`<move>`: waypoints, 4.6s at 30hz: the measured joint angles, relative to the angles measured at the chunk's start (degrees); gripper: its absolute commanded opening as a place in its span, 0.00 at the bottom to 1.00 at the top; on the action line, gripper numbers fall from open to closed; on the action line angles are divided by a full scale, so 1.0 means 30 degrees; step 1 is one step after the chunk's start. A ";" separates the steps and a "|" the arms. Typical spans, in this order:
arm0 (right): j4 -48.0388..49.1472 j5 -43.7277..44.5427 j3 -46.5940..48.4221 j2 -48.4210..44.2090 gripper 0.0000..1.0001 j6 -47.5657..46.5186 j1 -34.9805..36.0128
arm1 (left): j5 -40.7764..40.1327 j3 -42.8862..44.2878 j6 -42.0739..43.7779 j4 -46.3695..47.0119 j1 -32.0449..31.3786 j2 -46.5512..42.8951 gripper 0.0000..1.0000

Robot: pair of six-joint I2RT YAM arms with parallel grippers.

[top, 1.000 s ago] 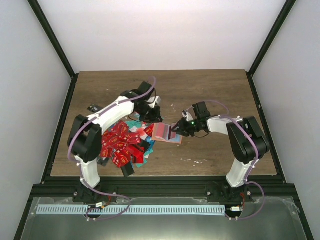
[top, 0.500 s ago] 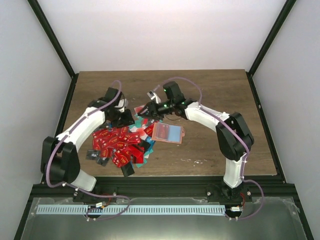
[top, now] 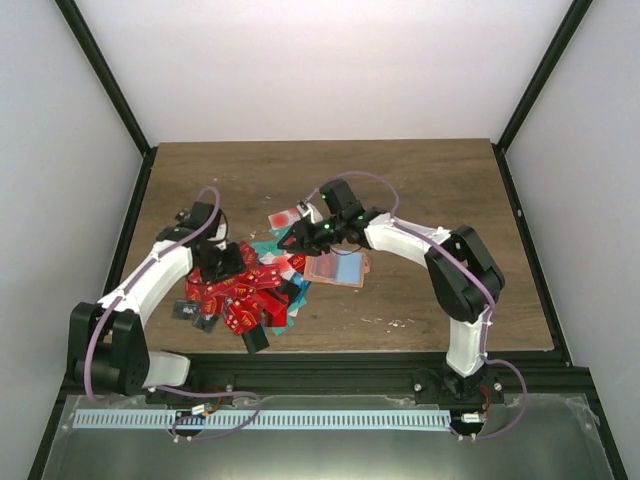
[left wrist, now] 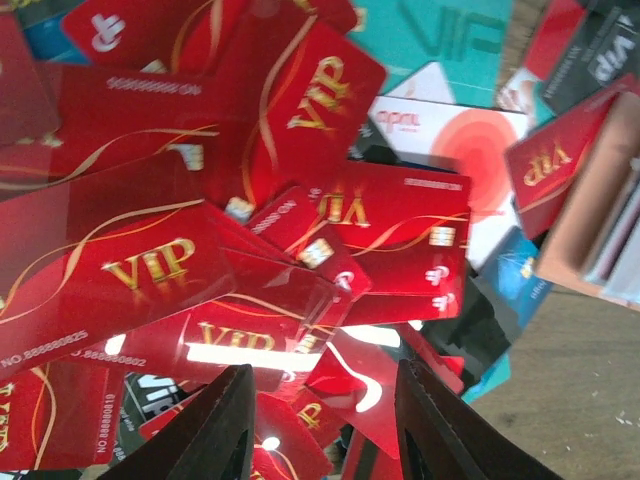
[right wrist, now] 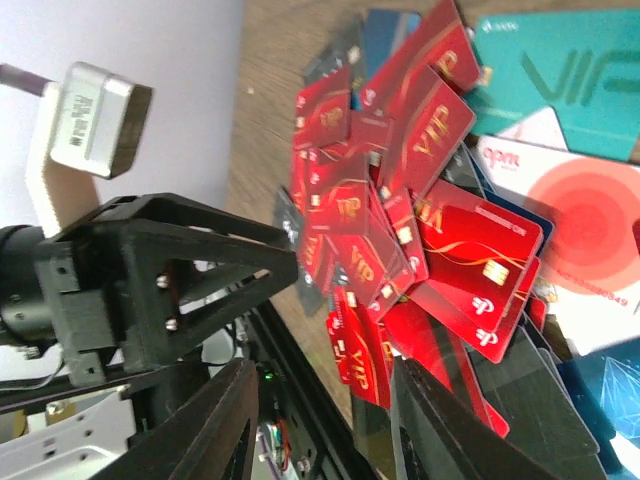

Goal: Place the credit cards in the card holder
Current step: Pick up the credit card from the center of the board.

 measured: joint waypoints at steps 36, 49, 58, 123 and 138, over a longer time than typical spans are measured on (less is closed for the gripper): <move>0.0699 0.0940 -0.0736 0.4146 0.39 0.3468 0.2025 | 0.2441 0.0969 0.1974 0.3147 0.0517 0.6521 0.22; 0.1421 0.0342 -0.0663 0.4612 0.19 0.3993 0.2025 | 0.2732 0.0918 0.1974 0.3905 0.0517 0.6798 0.21; 0.1574 0.0321 -0.0663 0.4874 0.10 0.4255 0.2025 | 0.2790 0.0845 0.1982 0.4160 0.0539 0.6790 0.21; -0.9828 0.8488 0.0583 -0.2849 0.01 -0.7155 0.2433 | 0.5770 0.1071 -0.1421 0.3978 0.0539 0.0321 0.42; -0.4867 1.3901 -0.1209 -0.4903 0.01 -1.0462 0.4204 | 0.8306 0.0204 -1.1686 0.6105 0.0532 -0.1982 0.56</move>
